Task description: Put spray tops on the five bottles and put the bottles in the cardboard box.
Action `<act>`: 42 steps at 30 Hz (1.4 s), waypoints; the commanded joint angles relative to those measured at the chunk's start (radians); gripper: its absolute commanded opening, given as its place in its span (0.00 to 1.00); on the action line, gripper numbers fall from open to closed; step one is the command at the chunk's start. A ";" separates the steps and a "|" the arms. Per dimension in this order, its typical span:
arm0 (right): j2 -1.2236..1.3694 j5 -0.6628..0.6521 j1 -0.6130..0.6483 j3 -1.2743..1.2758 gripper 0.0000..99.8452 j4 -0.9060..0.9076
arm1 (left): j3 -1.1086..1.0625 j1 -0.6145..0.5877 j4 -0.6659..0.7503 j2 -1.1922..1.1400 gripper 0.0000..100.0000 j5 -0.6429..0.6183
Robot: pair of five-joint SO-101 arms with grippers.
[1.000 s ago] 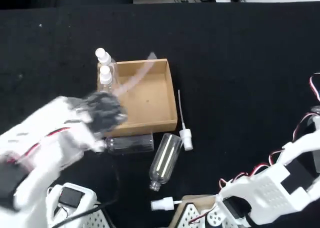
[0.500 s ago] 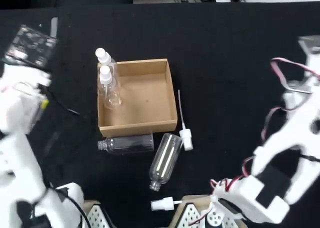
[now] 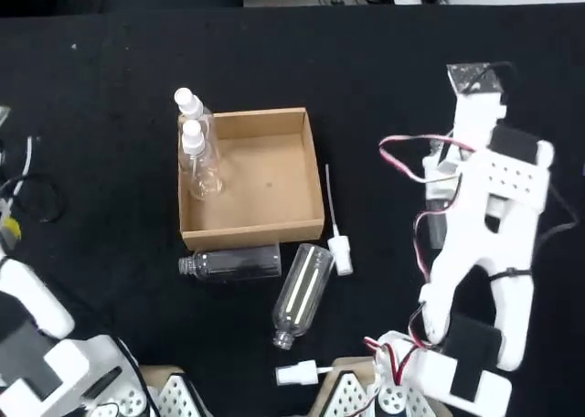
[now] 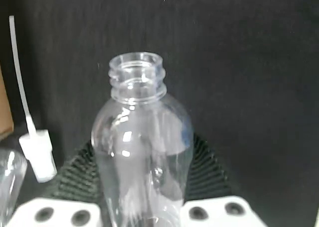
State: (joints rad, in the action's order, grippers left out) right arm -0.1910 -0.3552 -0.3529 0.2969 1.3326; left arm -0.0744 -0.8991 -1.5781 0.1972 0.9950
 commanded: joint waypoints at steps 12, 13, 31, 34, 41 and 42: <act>-0.076 0.195 0.106 0.466 0.01 -0.523 | -0.432 -0.033 0.459 -0.003 0.16 0.258; -0.076 0.195 0.110 0.487 0.01 -0.540 | -0.430 -0.033 0.459 -0.005 0.19 0.259; -0.076 0.196 0.114 0.605 0.01 -0.666 | -0.286 -0.110 0.238 0.005 0.24 -0.150; -0.076 0.196 0.114 0.605 0.01 -0.666 | -0.377 -0.110 0.367 0.006 0.24 -0.456; -0.076 0.196 0.114 0.608 0.01 -0.666 | -0.446 -0.048 0.368 0.006 0.24 -1.129; -0.076 0.196 0.114 0.608 0.01 -0.666 | -0.446 -0.047 0.365 0.006 0.24 -1.240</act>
State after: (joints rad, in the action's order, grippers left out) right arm -0.2217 -0.1619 -0.2562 0.9060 0.6882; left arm -0.5271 -0.9851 -1.1960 0.1834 0.1834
